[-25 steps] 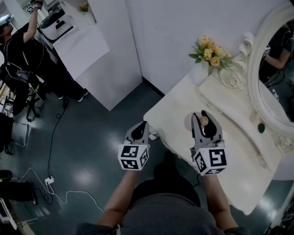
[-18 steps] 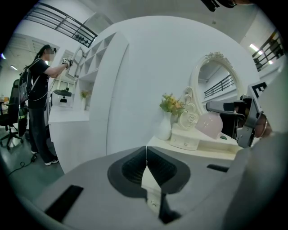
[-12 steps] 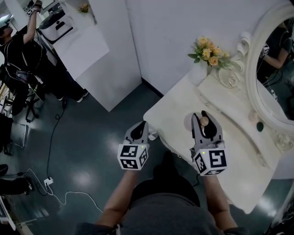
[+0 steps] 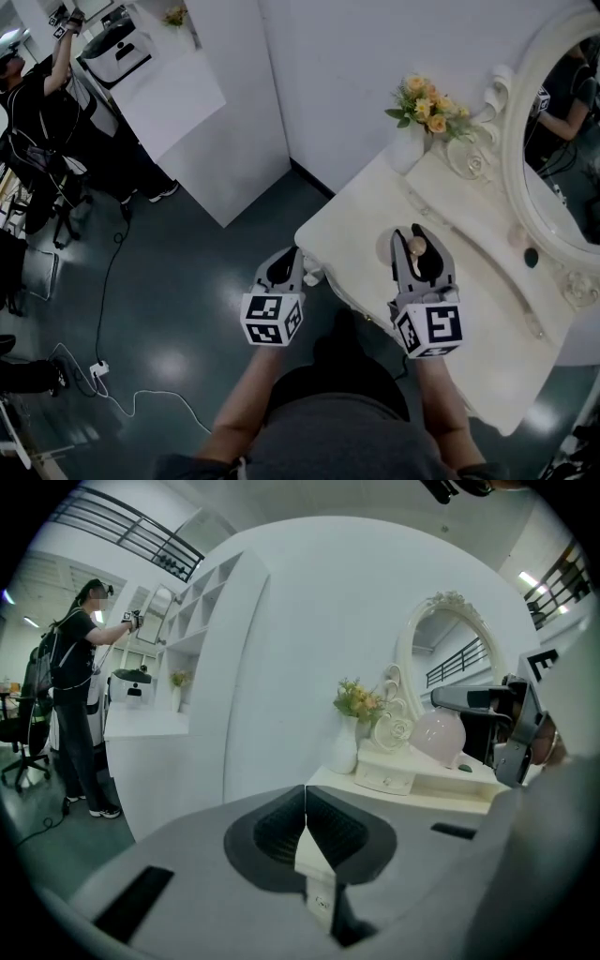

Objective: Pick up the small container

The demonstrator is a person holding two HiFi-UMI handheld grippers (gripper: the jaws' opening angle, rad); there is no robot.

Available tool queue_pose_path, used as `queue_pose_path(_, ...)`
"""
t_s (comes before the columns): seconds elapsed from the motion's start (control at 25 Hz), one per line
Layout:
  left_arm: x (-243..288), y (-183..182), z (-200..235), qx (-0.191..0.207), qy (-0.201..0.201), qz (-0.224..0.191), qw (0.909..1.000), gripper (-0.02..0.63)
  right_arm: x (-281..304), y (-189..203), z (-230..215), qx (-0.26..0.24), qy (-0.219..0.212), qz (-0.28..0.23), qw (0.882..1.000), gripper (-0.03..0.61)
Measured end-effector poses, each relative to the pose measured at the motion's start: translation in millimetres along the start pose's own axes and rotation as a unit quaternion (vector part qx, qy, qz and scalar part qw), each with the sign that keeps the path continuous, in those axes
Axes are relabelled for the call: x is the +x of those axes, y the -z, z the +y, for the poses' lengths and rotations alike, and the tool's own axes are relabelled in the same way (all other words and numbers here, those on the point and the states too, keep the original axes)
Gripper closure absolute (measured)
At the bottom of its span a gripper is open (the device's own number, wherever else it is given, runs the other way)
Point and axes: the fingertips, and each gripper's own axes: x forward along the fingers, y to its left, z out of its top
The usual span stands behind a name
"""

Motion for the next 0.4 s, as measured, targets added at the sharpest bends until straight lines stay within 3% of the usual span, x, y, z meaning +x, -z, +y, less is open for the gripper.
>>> queue_pose_path(0.4,-2.4,-1.6,2.9,0.000,-0.005,-0.002,1.0000,0.607,0.8,-2.9,-2.9,0.009,0.002,-0.004,1.000,0.446)
